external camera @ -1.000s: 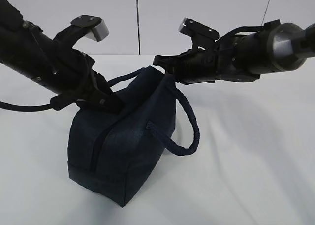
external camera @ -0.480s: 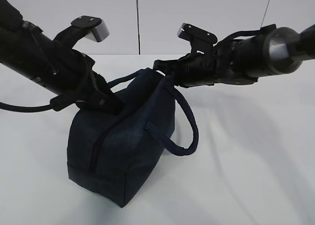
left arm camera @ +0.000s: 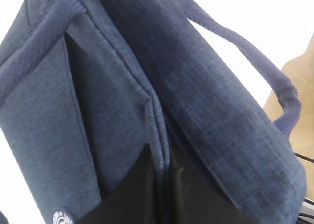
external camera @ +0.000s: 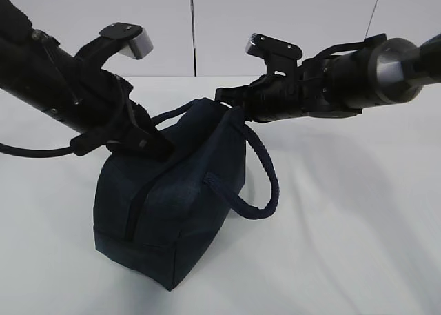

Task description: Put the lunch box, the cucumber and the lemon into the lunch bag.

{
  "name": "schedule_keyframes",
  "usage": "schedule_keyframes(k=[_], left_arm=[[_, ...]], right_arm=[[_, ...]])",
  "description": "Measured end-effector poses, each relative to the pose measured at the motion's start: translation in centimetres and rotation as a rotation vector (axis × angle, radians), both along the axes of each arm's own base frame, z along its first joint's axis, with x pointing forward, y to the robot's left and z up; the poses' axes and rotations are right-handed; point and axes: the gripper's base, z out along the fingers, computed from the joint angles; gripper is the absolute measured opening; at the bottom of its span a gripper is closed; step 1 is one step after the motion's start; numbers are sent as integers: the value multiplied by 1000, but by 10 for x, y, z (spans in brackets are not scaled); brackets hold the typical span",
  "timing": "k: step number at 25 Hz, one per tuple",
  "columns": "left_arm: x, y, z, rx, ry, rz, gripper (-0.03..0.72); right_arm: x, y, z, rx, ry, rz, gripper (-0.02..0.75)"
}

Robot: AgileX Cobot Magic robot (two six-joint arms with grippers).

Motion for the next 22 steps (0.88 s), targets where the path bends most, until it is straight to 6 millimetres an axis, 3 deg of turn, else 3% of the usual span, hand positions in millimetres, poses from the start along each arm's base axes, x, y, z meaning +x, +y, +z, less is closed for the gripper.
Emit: schedule_keyframes(k=[22], left_arm=[[0,0,0,0,2,0,9]], right_arm=[[0,0,0,-78,-33,55,0]])
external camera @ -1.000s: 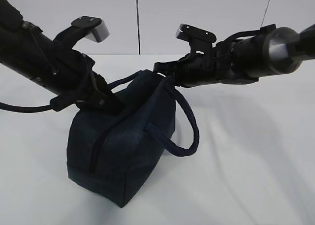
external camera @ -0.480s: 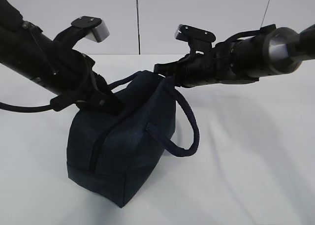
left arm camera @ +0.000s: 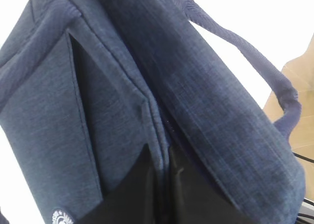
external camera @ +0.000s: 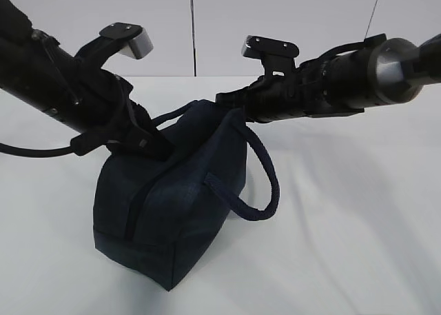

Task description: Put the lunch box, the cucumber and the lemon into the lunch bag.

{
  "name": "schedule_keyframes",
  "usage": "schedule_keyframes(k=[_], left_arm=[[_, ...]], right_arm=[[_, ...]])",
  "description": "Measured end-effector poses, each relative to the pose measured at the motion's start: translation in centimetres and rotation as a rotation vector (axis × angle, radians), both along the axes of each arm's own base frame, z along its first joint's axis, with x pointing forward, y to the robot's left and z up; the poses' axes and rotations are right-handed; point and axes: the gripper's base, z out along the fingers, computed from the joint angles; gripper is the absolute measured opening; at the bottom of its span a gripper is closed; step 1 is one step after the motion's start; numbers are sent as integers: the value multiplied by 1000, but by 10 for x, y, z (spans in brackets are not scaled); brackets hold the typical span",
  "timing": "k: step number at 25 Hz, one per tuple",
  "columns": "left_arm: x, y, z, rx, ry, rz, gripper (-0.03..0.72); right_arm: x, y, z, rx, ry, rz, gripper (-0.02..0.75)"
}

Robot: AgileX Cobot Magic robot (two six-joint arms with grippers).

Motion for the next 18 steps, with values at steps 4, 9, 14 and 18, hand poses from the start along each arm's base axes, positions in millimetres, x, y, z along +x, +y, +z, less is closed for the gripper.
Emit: schedule_keyframes(k=[4,9,14,18], left_arm=[[0,0,0,0,0,0,9],[-1,0,0,0,12,-9,9],[-2,0,0,2,16,-14,8],[-2,0,0,2,17,-15,8]], right_arm=[[0,0,0,-4,-2,3,1],[2,-1,2,-73,-37,40,123],[6,-1,9,-125,-83,69,327],[11,1,17,-182,-139,116,355]])
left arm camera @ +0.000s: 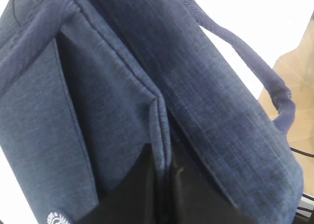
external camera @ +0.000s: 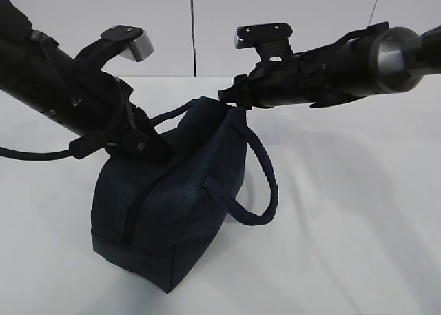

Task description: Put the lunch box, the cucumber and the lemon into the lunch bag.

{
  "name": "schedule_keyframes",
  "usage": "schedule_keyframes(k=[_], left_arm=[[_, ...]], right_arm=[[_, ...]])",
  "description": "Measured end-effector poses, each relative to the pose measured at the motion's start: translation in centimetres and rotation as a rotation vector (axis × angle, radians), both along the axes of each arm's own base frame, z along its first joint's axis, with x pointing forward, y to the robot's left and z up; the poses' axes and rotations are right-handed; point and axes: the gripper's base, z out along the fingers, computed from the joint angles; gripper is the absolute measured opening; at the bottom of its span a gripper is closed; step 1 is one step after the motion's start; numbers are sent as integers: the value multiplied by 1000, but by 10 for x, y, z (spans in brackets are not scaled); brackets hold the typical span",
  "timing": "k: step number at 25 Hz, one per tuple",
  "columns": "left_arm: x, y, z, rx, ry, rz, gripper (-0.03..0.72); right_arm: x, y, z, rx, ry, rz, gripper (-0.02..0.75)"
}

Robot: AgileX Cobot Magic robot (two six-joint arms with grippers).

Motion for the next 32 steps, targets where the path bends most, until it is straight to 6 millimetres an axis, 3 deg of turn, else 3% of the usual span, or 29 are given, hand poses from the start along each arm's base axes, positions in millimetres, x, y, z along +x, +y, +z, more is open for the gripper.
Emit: schedule_keyframes(k=[3,7,14,22,25,32], left_arm=[[0,0,0,0,0,0,8],[0,0,0,0,0,0,8],[0,0,0,0,1,-1,8],[0,0,0,0,2,-1,8],[0,0,0,0,3,-2,8],[-1,0,0,1,4,-4,8]], right_arm=[[0,1,5,-66,-42,58,359],[-3,1,26,-191,-144,165,361],[-7,-1,48,-550,-339,385,361],[-9,-9,54,-935,-465,523,361],[-10,-17,47,-1110,-466,548,361],[-20,-29,32,-1227,-399,527,361]])
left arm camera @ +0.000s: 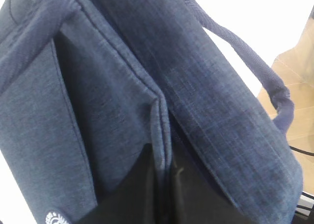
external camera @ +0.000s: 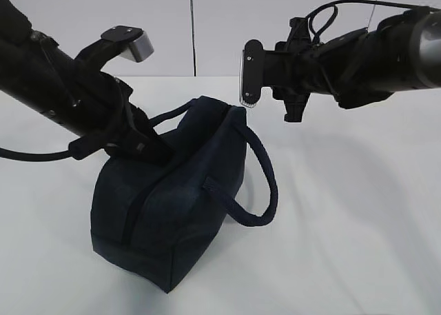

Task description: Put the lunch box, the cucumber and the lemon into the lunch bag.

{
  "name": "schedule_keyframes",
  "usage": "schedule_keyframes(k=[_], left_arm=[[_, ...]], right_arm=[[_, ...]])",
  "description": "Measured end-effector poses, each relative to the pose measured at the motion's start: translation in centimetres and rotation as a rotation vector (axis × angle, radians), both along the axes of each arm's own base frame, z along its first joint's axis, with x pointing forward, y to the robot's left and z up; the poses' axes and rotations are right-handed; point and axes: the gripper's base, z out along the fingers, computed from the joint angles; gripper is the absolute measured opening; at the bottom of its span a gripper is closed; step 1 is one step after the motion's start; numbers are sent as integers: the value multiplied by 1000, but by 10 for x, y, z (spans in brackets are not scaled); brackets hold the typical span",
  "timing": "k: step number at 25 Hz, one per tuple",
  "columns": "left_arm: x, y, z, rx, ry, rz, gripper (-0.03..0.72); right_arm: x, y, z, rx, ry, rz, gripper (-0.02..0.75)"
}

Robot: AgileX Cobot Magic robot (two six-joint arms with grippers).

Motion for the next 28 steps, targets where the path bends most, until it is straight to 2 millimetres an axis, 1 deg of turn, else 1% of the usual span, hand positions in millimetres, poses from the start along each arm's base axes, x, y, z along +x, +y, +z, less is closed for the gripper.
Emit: schedule_keyframes(k=[3,10,14,16,21,25,28], left_arm=[[0,0,0,0,0,0,8],[0,0,0,0,0,0,8],[0,0,0,0,0,0,8],[0,0,0,0,1,1,8],[0,0,0,0,1,1,8],[0,0,0,-2,6,7,8],[0,0,0,-6,20,23,8]], right_arm=[[-3,-1,3,-17,-22,-35,361],[-7,-8,17,82,-22,-148,361],[-11,-17,19,144,-1,-275,361],[-14,-22,17,144,22,-358,361],[-29,-32,12,77,126,-561,361],[-45,-32,17,161,216,-689,361],[-56,-32,26,238,271,-758,361]])
